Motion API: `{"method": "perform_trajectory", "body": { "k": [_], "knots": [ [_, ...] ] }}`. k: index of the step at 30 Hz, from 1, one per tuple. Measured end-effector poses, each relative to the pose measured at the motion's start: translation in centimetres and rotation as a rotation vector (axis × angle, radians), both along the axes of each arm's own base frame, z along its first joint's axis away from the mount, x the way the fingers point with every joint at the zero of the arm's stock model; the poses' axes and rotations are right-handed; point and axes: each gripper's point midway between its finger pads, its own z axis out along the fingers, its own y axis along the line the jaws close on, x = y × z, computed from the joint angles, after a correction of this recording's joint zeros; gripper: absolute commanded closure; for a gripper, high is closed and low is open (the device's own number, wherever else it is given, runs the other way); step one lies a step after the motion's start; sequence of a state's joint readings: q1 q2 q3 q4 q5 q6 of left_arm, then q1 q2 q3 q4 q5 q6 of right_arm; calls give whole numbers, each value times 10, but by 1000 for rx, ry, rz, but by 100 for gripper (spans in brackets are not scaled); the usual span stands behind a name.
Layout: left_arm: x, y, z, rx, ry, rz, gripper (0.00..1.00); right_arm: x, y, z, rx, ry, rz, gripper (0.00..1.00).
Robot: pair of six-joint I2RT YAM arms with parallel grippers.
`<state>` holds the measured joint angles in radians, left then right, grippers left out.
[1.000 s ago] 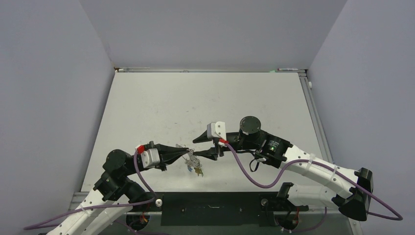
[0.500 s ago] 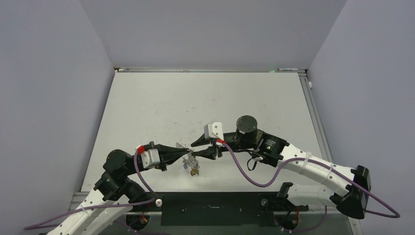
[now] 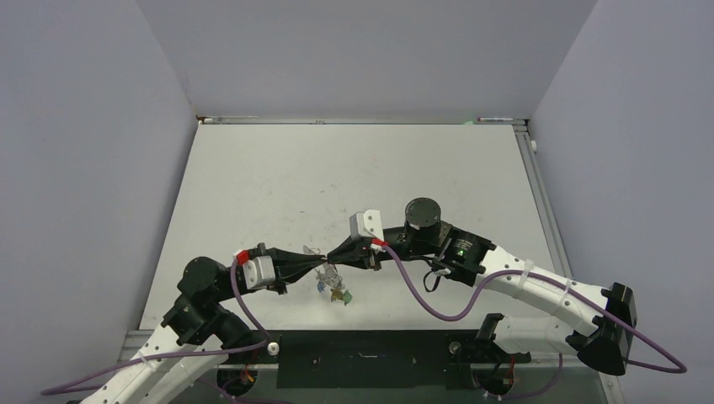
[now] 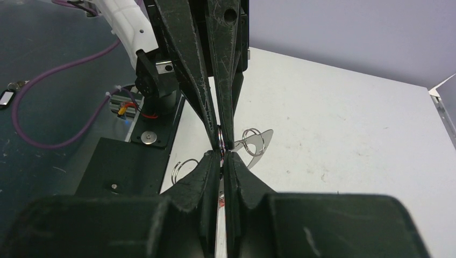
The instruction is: Put the keys on the keyring
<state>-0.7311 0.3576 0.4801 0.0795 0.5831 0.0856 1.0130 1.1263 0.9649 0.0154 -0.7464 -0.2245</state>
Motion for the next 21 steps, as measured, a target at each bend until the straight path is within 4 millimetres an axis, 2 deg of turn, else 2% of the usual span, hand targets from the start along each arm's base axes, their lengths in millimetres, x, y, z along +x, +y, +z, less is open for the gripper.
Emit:
{"method": "perform_trajectory", "body": {
  "k": [6,11,13,15,21],
  "knots": [
    [0,0,0,0,1,1,100,0,1,-1,-3,3,2,95],
    [0,1,1,-1,-9,5,74,3,0,0,-12,-3,-17,95],
    [1,3,3,-7,-24,15,60,8,-1,1,-24,-12,-45,95],
    [2,5,5,-11,-38,32,50,14,-3,-1,-47,-18,-76,95],
    [9,12,2,42,-32,93,45,27,-11,-7,-133,-39,-177,95]
  ]
}}
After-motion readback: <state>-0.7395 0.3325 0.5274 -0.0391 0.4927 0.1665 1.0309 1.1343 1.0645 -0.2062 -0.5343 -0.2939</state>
